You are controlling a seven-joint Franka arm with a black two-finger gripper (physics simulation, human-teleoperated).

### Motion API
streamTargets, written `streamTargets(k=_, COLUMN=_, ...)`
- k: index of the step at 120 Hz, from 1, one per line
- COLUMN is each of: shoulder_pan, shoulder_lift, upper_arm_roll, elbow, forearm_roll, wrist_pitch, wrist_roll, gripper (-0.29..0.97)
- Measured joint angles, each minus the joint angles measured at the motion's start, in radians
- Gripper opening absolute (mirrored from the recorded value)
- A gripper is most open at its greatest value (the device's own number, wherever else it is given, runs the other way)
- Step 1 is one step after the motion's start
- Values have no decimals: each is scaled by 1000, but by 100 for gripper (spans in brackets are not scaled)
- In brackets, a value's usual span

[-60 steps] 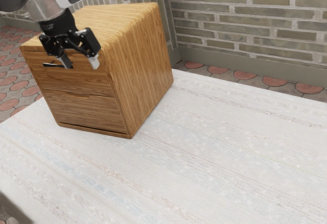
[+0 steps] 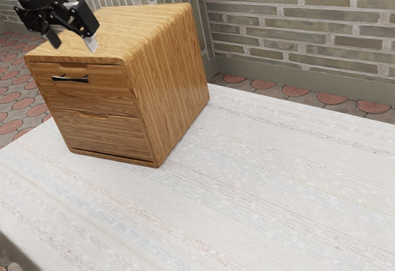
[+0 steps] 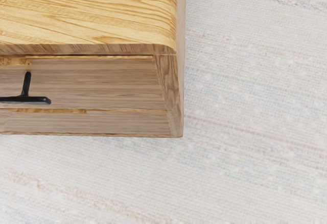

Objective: Pull the drawer handle with one arm to open the drawer

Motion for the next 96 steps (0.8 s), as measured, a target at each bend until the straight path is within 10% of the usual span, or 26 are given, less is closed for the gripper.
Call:
streamTargets(k=49, shoulder_pan=-96, shoulder_lift=5, upper_arm_roll=86, elbow=-19, forearm_roll=21, wrist_pitch=-43, wrist_roll=-122, gripper=65)
streamTargets(k=96, shoulder_pan=-139, shoulder_lift=5, upper_arm_roll=181, elbow=-29, forearm_roll=-142, wrist_pitch=-67, wrist_roll=-615, gripper=65)
